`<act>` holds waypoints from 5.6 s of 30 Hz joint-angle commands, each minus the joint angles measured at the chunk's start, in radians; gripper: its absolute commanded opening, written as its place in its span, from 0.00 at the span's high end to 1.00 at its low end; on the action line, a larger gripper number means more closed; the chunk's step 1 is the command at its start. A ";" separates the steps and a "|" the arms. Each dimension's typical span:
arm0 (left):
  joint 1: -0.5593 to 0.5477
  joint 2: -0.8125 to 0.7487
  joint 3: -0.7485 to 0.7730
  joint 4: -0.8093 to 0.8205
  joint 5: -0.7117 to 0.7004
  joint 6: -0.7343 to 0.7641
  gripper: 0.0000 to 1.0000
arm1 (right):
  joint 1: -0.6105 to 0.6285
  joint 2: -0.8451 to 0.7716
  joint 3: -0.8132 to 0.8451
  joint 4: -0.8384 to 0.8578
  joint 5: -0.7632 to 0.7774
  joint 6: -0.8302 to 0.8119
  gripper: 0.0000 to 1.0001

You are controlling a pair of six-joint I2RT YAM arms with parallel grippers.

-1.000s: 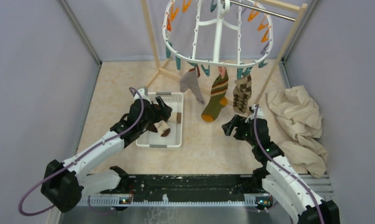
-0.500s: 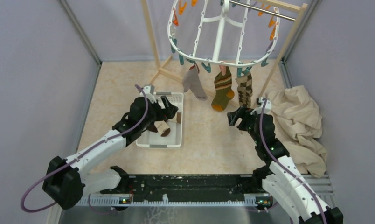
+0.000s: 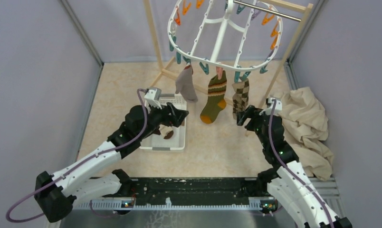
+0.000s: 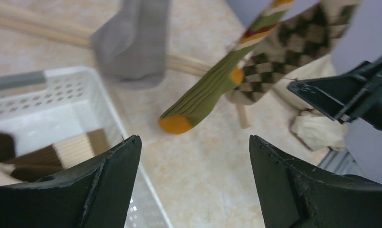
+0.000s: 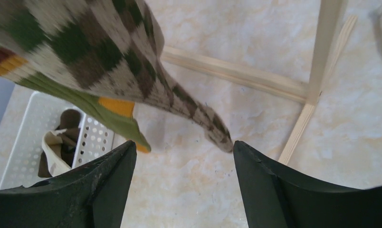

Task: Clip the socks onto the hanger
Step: Rotate the hanger at the hanger.

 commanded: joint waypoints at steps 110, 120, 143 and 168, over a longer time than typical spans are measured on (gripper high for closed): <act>-0.120 0.558 0.799 0.050 -0.200 0.266 0.01 | 0.168 0.325 0.590 0.189 -0.266 -0.038 0.48; -0.036 0.700 0.904 -0.002 -0.170 0.213 0.01 | 0.166 0.167 0.636 0.006 0.052 -0.221 0.39; -0.009 0.548 0.746 0.096 0.075 0.175 0.01 | 0.166 0.314 0.575 0.168 -0.016 -0.310 0.47; 0.007 0.660 0.808 0.098 0.050 0.200 0.27 | 0.166 0.307 0.524 0.202 0.039 -0.335 0.50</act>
